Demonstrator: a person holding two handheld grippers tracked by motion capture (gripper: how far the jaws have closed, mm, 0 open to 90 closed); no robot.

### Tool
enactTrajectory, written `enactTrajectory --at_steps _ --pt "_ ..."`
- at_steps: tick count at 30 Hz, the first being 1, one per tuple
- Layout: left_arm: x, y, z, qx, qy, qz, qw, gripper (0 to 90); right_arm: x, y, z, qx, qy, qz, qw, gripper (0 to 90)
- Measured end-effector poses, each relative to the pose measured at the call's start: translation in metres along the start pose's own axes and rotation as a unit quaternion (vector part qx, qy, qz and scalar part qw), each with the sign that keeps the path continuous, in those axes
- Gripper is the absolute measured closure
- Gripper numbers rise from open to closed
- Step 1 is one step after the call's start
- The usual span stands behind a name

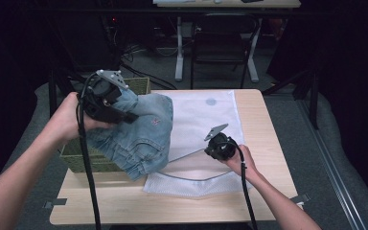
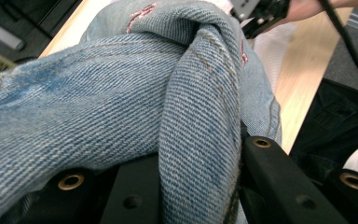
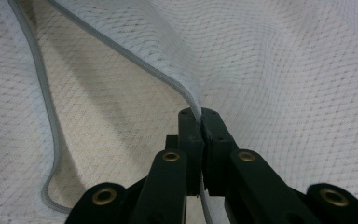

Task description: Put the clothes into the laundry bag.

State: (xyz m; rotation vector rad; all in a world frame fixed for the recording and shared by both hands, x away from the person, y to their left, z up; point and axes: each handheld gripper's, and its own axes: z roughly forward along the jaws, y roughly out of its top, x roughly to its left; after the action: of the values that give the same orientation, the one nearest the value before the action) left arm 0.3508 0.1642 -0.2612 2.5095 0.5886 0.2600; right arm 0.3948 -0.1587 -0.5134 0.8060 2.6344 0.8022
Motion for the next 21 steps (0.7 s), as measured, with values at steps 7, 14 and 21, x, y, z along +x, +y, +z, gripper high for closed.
enactTrajectory --at_steps 7,14,21 --pt "-0.016 0.015 -0.002 -0.006 -0.012 0.023 0.9996 75.6 -0.002 0.000 0.000 -0.003 0.000 -0.002 1.0000 88.1" --pt "-0.030 0.019 0.011 0.012 -0.029 0.049 0.9983 75.6 -0.002 -0.001 -0.001 -0.004 0.000 -0.002 1.0000 88.1" --pt "-0.043 0.012 0.009 0.014 -0.037 0.059 0.9975 75.6 -0.002 -0.001 0.000 -0.002 -0.002 0.005 1.0000 88.3"
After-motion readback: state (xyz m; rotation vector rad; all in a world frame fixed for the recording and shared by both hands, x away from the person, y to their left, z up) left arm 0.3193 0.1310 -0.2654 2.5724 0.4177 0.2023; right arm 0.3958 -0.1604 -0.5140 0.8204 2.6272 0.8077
